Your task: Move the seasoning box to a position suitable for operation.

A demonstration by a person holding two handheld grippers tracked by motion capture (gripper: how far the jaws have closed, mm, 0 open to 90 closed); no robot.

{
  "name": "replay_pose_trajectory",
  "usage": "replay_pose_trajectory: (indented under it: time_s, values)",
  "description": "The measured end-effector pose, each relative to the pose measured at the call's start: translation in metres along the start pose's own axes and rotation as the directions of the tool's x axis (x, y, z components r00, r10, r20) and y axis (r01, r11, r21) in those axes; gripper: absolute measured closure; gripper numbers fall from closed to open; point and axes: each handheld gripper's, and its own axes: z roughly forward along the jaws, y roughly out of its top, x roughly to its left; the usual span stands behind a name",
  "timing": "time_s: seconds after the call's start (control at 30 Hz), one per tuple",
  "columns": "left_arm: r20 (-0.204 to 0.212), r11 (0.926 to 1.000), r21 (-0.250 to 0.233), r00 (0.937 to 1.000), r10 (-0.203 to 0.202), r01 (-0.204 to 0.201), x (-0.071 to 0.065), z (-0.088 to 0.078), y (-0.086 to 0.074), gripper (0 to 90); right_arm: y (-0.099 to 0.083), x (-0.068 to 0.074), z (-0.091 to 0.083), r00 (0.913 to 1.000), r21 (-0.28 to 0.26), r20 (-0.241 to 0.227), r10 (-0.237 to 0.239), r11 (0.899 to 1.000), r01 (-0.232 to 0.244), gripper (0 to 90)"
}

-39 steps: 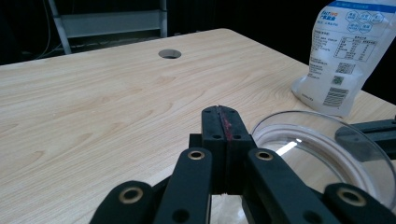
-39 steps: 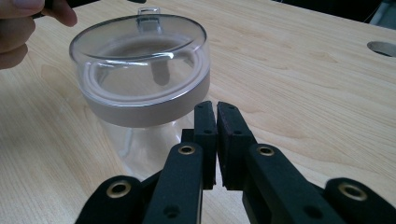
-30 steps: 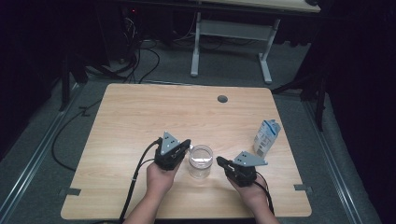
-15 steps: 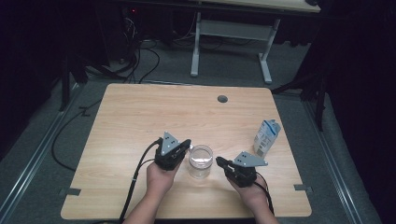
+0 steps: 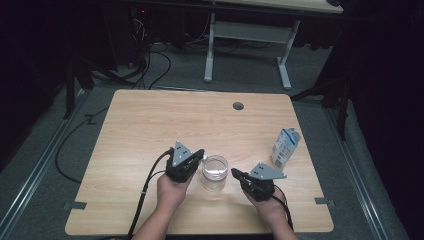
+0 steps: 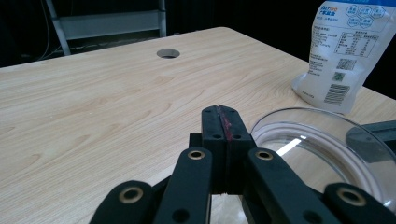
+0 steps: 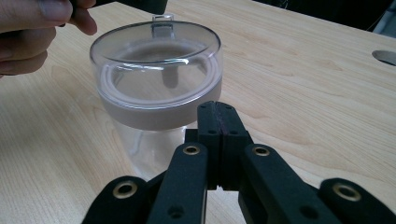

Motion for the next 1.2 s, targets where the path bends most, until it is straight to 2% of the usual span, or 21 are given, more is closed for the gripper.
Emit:
replay_pose_trajectory:
  time_s: [0.67, 0.7, 0.8, 1.2]
  values:
    - [-0.004, 1.0000, 0.001, 1.0000, -0.006, 0.006, 0.001, 0.001, -0.001, 90.0, 0.000, 0.000, -0.001, 1.0000, -0.004, -0.006, -0.004, 1.000, 0.004, 89.4]
    - [0.027, 0.9919, -0.045, 0.9927, -0.118, 0.119, -0.007, 0.005, -0.002, 90.0, 0.000, 0.000, -0.001, 1.0000, -0.009, -0.006, -0.003, 1.000, 0.003, 89.4]
    - [0.028, 0.9912, -0.048, 0.9921, -0.122, 0.123, -0.008, 0.005, -0.002, 90.0, 0.001, 0.001, -0.002, 1.0000, -0.011, -0.005, -0.003, 1.000, 0.003, 89.4]
    - [0.029, 0.9911, -0.053, 0.9923, -0.120, 0.122, -0.007, 0.005, -0.003, 90.0, 0.008, 0.015, -0.005, 0.9983, -0.029, -0.023, -0.053, 0.998, 0.052, 89.5]
